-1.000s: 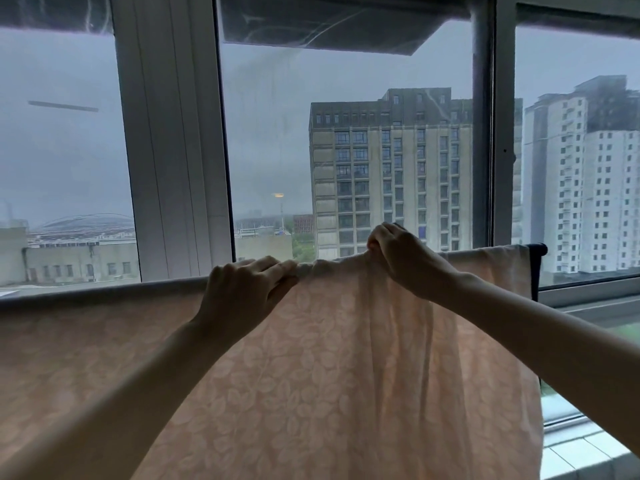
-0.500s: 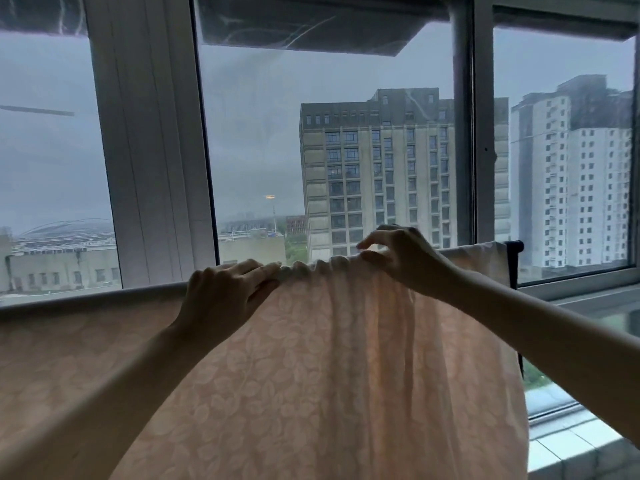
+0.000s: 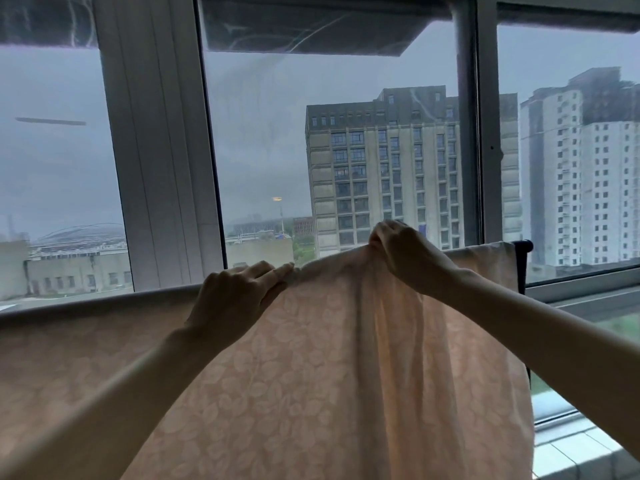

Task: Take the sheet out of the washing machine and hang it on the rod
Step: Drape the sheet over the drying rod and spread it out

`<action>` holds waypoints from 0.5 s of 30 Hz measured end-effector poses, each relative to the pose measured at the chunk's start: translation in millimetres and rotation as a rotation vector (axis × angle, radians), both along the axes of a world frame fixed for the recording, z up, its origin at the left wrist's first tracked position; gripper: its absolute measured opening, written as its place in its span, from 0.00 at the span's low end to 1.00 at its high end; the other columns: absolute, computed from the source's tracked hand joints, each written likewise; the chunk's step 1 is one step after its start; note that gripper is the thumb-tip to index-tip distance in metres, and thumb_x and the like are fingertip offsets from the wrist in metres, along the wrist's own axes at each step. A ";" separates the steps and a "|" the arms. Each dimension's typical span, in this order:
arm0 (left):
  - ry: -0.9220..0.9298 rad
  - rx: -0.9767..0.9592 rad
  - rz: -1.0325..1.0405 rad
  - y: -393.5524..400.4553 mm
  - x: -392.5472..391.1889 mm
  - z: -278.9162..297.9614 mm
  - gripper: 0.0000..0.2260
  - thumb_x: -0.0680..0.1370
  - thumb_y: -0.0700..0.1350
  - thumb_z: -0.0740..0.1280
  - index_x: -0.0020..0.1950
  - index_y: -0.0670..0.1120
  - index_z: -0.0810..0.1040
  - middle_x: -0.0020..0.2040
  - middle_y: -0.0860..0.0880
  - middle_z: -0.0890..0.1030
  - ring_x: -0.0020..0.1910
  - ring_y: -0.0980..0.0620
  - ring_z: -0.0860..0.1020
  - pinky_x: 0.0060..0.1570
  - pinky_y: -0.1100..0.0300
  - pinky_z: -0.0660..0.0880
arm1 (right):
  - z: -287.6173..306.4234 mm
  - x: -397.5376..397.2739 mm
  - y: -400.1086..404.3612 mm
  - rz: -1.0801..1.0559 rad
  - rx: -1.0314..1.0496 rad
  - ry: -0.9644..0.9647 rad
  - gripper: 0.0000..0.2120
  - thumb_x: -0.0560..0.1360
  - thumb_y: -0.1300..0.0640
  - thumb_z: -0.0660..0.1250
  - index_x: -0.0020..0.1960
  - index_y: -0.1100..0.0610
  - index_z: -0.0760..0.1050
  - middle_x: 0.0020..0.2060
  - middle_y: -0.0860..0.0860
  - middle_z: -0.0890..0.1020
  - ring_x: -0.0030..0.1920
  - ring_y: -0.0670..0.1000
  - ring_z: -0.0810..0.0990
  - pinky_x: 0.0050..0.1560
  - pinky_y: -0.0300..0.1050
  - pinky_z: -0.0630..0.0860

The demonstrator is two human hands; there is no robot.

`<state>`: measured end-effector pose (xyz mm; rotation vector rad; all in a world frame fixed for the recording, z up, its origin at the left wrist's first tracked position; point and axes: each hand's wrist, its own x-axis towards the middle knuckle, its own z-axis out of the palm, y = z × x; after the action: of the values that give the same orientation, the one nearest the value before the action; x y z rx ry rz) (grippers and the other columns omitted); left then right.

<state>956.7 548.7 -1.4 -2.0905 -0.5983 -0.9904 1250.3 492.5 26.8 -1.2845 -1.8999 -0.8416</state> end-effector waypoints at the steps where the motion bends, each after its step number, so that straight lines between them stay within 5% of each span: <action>1: 0.006 0.006 -0.002 -0.4 1.9 -0.3 0.15 0.81 0.52 0.59 0.65 0.52 0.77 0.47 0.54 0.83 0.36 0.51 0.82 0.27 0.58 0.77 | -0.8 6.5 -0.3 -0.001 -0.010 0.060 0.04 0.79 0.61 0.61 0.50 0.60 0.74 0.44 0.54 0.78 0.42 0.49 0.77 0.46 0.41 0.76; 5: 0.035 0.017 -0.009 -1.8 19.0 -1.5 0.15 0.80 0.47 0.64 0.66 0.49 0.76 0.51 0.52 0.83 0.40 0.50 0.82 0.29 0.56 0.79 | -3.9 19.5 0.0 0.042 -0.040 0.198 0.05 0.78 0.61 0.63 0.48 0.61 0.76 0.43 0.53 0.79 0.42 0.50 0.78 0.44 0.38 0.74; 11: 0.064 -0.083 -0.086 -7.7 78.2 4.3 0.18 0.80 0.51 0.55 0.67 0.51 0.75 0.56 0.52 0.81 0.45 0.50 0.83 0.36 0.53 0.81 | -4.3 14.9 7.0 0.096 -0.055 0.233 0.04 0.76 0.64 0.65 0.49 0.63 0.78 0.43 0.55 0.81 0.42 0.47 0.77 0.42 0.27 0.69; 15: -0.011 -0.153 -0.096 -8.6 111.1 11.1 0.20 0.80 0.57 0.51 0.63 0.53 0.77 0.54 0.54 0.83 0.42 0.47 0.83 0.36 0.51 0.80 | -9.8 20.6 9.9 0.139 -0.036 0.278 0.04 0.76 0.65 0.65 0.47 0.62 0.78 0.42 0.53 0.80 0.42 0.49 0.77 0.42 0.29 0.69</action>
<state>1067.9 540.0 9.7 -2.2685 -0.6000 -1.0387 1271.0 502.5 17.0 -1.2063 -1.7640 -0.5293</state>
